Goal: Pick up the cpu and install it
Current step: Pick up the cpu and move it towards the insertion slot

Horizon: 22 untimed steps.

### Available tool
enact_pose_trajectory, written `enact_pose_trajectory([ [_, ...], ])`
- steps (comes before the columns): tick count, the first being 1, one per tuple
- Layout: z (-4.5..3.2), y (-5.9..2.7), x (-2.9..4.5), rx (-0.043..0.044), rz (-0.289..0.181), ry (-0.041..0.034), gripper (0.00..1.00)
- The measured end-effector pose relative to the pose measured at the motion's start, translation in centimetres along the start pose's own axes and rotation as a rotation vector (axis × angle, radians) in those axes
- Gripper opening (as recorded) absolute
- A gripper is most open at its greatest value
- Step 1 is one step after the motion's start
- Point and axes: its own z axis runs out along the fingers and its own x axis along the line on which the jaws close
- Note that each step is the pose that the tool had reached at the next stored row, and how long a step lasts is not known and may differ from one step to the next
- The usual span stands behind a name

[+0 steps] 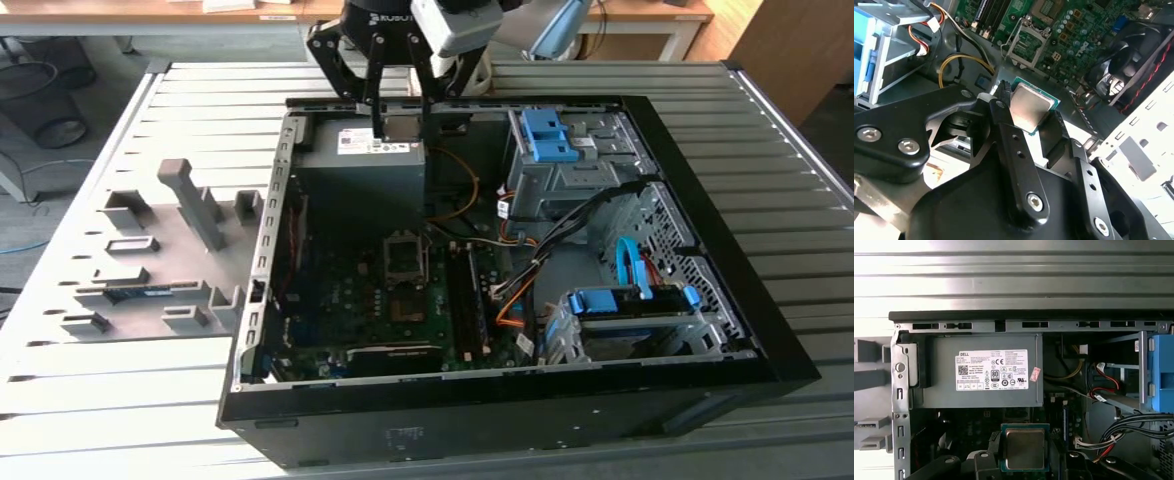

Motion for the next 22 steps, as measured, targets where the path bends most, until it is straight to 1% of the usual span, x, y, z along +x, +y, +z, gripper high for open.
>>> enact_pose_trajectory([
  [22, 1.04, -0.02, -0.65, 0.0004, 0.000, -0.0001, 0.47],
])
